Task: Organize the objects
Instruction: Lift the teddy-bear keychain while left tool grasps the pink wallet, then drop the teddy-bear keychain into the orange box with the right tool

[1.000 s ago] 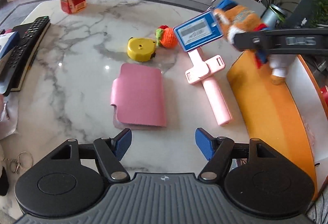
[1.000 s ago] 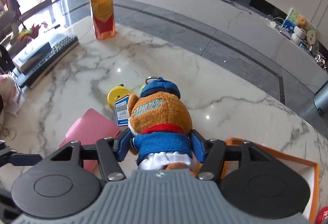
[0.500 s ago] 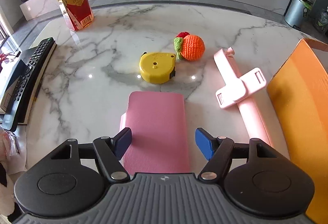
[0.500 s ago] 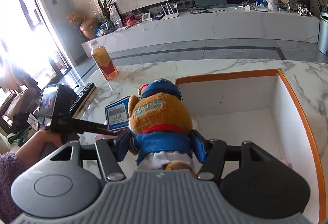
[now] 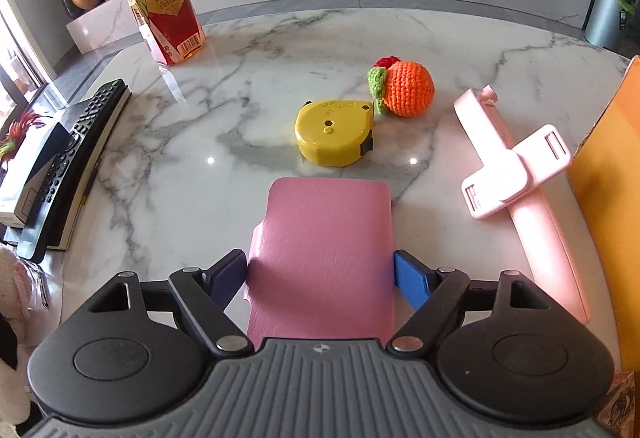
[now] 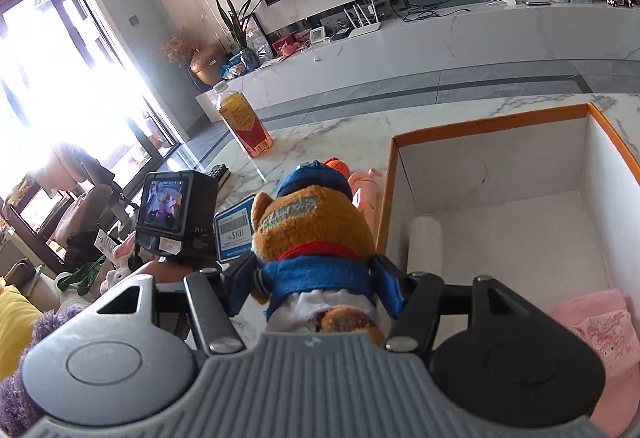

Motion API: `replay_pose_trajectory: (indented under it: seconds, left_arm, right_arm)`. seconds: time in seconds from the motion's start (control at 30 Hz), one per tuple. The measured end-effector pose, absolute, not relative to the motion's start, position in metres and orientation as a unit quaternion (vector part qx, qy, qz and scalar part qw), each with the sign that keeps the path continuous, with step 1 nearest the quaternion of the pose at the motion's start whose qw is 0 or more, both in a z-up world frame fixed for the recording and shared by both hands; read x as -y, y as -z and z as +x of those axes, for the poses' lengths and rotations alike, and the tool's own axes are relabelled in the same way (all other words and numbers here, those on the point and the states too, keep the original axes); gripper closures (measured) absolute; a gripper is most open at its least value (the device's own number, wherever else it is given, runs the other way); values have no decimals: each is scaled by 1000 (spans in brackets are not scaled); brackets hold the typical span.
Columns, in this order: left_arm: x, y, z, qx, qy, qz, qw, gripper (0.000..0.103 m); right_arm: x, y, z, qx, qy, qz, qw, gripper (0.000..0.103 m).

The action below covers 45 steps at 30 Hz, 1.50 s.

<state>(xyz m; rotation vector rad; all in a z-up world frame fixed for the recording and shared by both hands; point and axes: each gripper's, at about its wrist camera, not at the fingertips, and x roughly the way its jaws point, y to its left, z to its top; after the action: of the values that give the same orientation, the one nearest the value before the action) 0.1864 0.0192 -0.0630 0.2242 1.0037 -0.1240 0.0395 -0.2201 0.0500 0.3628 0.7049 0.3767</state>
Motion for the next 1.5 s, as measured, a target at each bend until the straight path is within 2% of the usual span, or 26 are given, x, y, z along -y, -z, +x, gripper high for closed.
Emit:
replay_pose_trajectory:
  seconds: [0.2,0.5,0.7,1.13,1.5]
  left_arm:
    - [-15,63,180,-472,52,118,872,14]
    - [-14,58,164,-467,37,114,876,15]
    - [-25,37,138,-447,54,81,889,16]
    - [-35,-20,77,-428,60,30,901,16]
    - [-30,-51,37,-394,99,13,914,16]
  right_arm:
    - [234,-49,39,-334,-191,216,897,38]
    - [204,-42,44,-350,-174,131,911,40]
    - [206,-43,43,-347,-162,136,914,44]
    - [191,-49,33,-349,-147,107,919,45]
    - [205,-80,13,-298,-130,114,939,45]
